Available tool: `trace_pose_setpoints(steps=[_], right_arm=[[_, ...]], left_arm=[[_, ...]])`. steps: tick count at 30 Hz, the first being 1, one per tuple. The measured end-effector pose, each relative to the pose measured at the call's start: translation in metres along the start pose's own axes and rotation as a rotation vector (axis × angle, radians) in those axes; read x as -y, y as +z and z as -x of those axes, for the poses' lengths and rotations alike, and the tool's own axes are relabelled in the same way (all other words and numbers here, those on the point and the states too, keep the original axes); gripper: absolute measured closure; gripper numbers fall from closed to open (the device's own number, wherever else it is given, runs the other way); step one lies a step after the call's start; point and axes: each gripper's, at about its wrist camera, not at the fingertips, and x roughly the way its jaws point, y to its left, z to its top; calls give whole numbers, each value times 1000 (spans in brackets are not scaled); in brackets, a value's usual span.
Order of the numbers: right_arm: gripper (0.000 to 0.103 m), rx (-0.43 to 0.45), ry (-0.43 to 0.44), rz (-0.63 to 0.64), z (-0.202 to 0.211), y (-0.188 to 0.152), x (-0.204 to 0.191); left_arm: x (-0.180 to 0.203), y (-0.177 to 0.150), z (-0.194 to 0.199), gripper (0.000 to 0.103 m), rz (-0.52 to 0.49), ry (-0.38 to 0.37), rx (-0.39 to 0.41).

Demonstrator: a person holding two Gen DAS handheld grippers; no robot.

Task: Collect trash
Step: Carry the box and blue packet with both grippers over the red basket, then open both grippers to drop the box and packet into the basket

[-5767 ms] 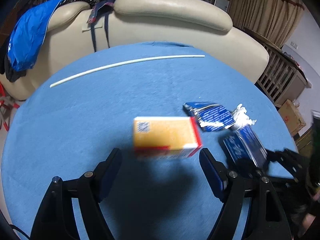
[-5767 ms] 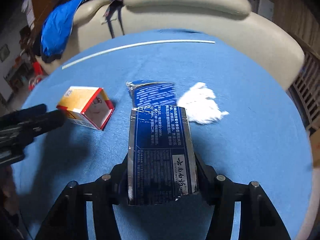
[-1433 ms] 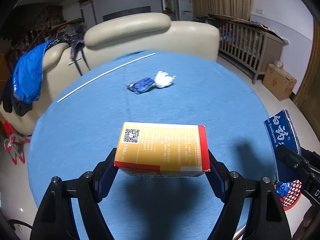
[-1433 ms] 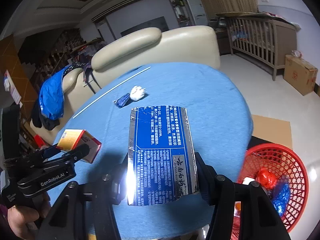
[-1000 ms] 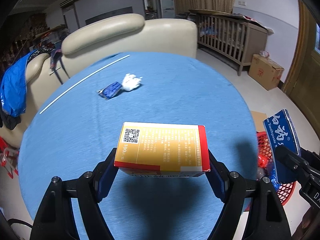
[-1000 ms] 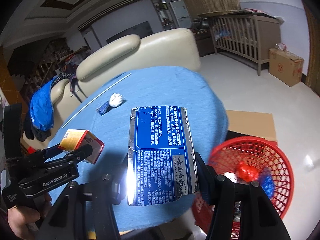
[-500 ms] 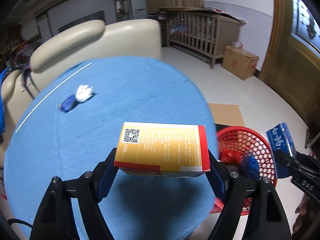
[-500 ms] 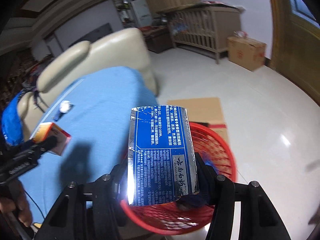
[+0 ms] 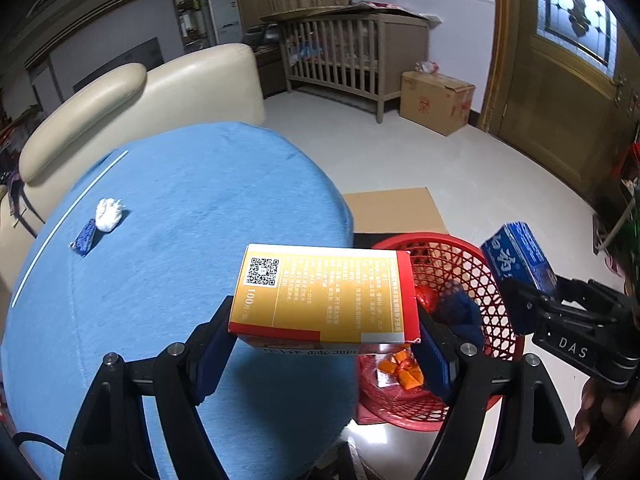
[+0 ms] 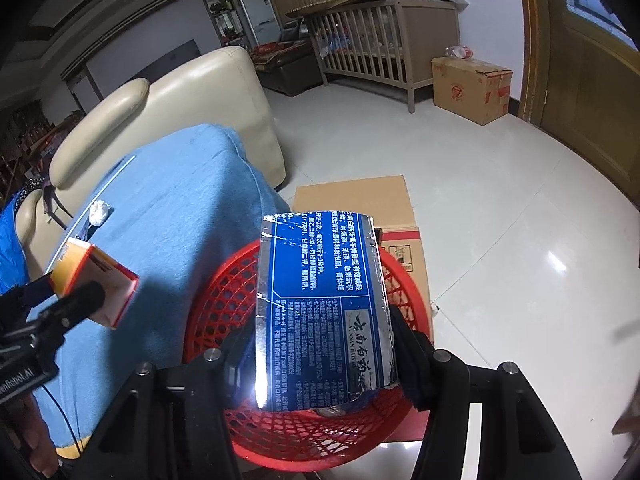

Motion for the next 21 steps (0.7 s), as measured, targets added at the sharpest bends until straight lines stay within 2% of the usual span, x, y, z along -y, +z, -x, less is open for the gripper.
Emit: trace_pose_setpoints(steps=[21], right_arm=[[43,-4,1,-14,-5,2,5]], left_arm=[[21,2,-9,21,-36,-24,-14]])
